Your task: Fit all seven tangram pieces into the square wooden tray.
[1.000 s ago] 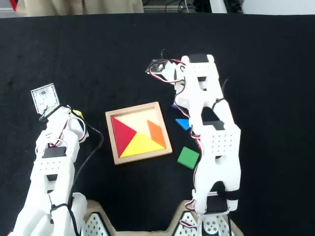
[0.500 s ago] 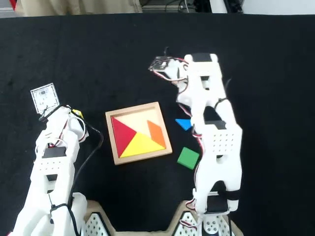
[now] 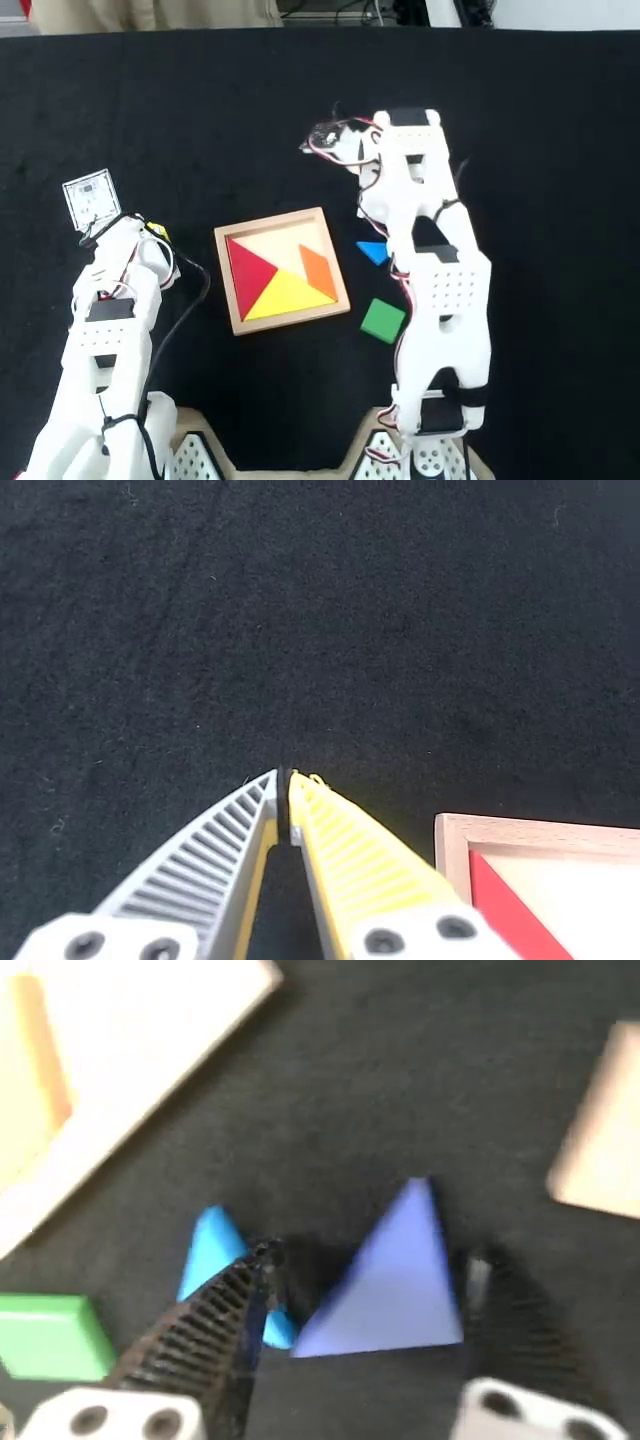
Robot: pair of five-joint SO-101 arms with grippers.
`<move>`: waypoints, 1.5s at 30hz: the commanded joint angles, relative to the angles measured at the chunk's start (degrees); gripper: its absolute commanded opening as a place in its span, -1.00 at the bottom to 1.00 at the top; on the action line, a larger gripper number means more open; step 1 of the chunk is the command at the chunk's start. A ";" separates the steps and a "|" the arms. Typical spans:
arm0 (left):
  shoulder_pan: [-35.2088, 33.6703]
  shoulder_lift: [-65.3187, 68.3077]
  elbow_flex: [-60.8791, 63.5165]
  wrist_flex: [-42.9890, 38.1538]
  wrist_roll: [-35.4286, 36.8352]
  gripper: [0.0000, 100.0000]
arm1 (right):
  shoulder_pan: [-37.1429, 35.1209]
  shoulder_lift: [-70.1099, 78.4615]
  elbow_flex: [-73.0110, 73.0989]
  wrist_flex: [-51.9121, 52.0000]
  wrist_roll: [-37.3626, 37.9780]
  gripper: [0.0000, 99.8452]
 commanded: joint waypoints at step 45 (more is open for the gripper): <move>0.75 -1.41 -0.40 -1.14 -0.79 -0.94 | 0.26 -34.42 34.86 -22.51 -27.16 -0.41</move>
